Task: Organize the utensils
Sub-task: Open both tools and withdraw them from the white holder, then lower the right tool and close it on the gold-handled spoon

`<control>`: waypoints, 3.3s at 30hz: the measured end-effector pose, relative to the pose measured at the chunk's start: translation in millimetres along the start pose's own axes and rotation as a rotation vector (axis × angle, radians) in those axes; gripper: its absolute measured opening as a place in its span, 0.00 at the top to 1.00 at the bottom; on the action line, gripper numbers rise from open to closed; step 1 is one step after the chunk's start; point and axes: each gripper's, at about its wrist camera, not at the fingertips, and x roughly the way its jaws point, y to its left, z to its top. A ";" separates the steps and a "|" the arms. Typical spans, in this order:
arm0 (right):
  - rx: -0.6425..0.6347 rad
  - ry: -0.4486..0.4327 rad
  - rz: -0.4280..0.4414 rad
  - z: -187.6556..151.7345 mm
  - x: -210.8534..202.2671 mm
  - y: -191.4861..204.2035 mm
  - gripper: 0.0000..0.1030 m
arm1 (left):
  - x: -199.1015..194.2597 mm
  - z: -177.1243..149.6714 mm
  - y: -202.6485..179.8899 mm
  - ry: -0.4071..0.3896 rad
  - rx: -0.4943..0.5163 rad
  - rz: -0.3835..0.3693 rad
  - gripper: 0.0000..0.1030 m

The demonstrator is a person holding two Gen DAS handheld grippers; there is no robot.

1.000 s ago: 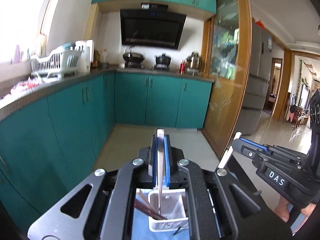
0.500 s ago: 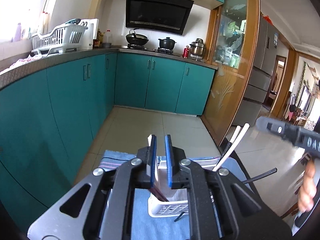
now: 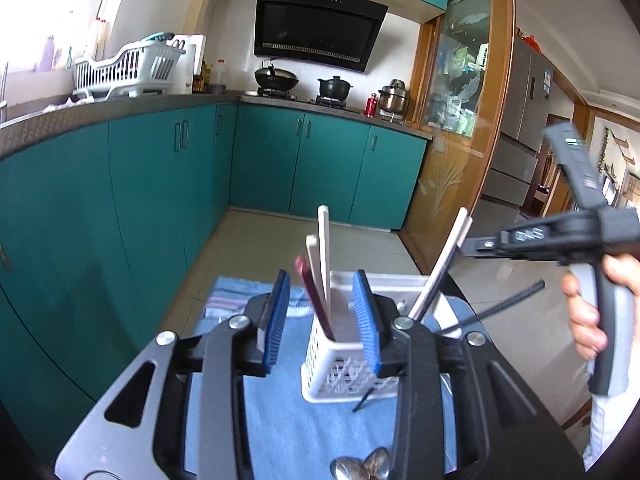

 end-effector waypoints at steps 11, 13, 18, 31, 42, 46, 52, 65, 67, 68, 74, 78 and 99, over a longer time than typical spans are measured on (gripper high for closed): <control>0.090 0.057 -0.057 2.1 30.1 7.8 0.84 | -0.8 -19.0 22.3 0.039 -0.045 0.012 0.64; 0.113 0.056 -0.044 2.2 31.0 4.2 0.88 | -1.2 -20.3 24.4 0.041 -0.049 0.012 0.63; 0.149 0.015 -0.015 -4.6 25.8 -1.4 0.93 | -0.6 -23.2 24.3 0.048 -0.039 0.012 0.63; 0.186 -0.079 0.063 -7.9 -1.5 -11.1 0.93 | 5.9 -25.4 20.8 0.066 -0.032 0.010 0.63; 0.239 -0.143 0.090 -8.4 -13.2 -27.2 0.93 | 16.0 -29.9 22.7 0.089 -0.031 0.009 0.62; 0.268 -0.233 0.110 -4.6 -34.1 -39.1 0.93 | 18.2 -32.6 22.9 0.098 -0.027 0.006 0.61; 0.174 -0.187 0.091 -9.7 -24.9 -25.5 0.93 | 19.1 -38.3 20.1 0.105 -0.036 -0.003 0.60; 0.094 -0.376 0.048 -56.8 -99.3 -23.5 0.71 | 14.8 -74.1 33.0 0.219 -0.056 0.089 0.53; 0.081 -0.378 0.123 -87.4 -121.3 -29.8 0.71 | 17.7 -90.8 40.6 0.273 -0.073 0.129 0.51; 0.064 -0.368 0.152 -102.0 -125.9 -31.2 0.71 | 19.4 -97.2 44.9 0.294 -0.087 0.145 0.51; 0.091 -0.019 0.107 -181.5 -19.2 -47.3 0.71 | 29.7 -132.7 51.7 0.406 -0.125 0.174 0.49; 0.147 0.170 0.178 -216.1 48.0 -46.2 0.71 | 22.3 -138.6 51.8 0.409 -0.119 0.200 0.43; -0.059 0.259 0.237 -251.5 79.5 33.5 0.94 | 8.5 -139.5 58.5 0.392 -0.143 0.205 0.41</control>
